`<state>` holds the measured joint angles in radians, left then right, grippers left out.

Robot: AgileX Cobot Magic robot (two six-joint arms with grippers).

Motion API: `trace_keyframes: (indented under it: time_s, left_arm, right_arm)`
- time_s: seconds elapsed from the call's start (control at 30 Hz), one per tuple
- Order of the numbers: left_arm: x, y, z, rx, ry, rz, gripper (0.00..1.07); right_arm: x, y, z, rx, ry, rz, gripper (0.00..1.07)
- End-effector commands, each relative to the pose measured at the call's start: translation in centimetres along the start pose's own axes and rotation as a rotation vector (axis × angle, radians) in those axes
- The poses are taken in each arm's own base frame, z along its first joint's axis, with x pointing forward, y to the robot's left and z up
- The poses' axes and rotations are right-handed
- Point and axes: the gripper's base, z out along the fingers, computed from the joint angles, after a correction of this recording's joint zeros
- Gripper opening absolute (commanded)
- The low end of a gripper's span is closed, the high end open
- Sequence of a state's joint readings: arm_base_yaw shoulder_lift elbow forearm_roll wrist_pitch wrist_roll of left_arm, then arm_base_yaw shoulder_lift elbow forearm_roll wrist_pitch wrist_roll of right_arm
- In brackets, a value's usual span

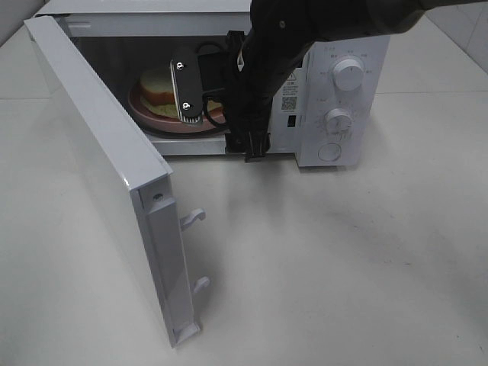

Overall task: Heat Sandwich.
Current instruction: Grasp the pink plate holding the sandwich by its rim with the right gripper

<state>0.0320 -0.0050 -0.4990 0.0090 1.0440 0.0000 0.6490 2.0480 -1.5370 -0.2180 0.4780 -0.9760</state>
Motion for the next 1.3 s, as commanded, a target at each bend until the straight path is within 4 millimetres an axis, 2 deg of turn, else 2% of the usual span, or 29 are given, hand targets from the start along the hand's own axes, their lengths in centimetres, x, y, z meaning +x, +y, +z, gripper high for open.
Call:
trace_keyframes:
  time_s: [0.03,0.4,0.97,1.1,1.17,1.23,1.27,1.3]
  left_arm:
    - [0.2,0.0,-0.3,-0.004,-0.031,0.000,1.00]
    - [0.2,0.0,-0.3,-0.005,-0.031,0.000,1.00]
    - [0.2,0.0,-0.3,-0.005,-0.031,0.000,1.00]
    - [0.2,0.0,-0.3,-0.005,-0.031,0.000,1.00]
    - [0.2,0.0,-0.3,-0.005,-0.031,0.000,1.00]
    - [0.2,0.0,-0.3,-0.005,-0.031,0.000,1.00]
    - [0.2,0.0,-0.3,-0.005,-0.031,0.000,1.00]
    - [0.2,0.0,-0.3,-0.005,-0.031,0.000,1.00]
  right_arm:
    - [-0.6,-0.4,1.1,0.017,-0.012,0.015,0.86]
    - [-1.5,-1.9,5.0,0.030,-0.010,0.040,0.83]
    - [-1.9,-2.6,7.9,0.025,0.020,0.042,0.79]
    - [-1.8,-2.1,8.8,0.007,0.026,0.043,0.73]
    - [-1.8,-1.7,9.3,-0.006,0.029,0.045,0.64]
    - [-1.8,-1.7,9.4,-0.008,0.029,0.046,0.60]
    - [-1.8,-1.6,9.4,-0.011,0.028,0.049,0.47]
    - [-1.8,-1.6,9.4,-0.013,0.030,0.049,0.41]
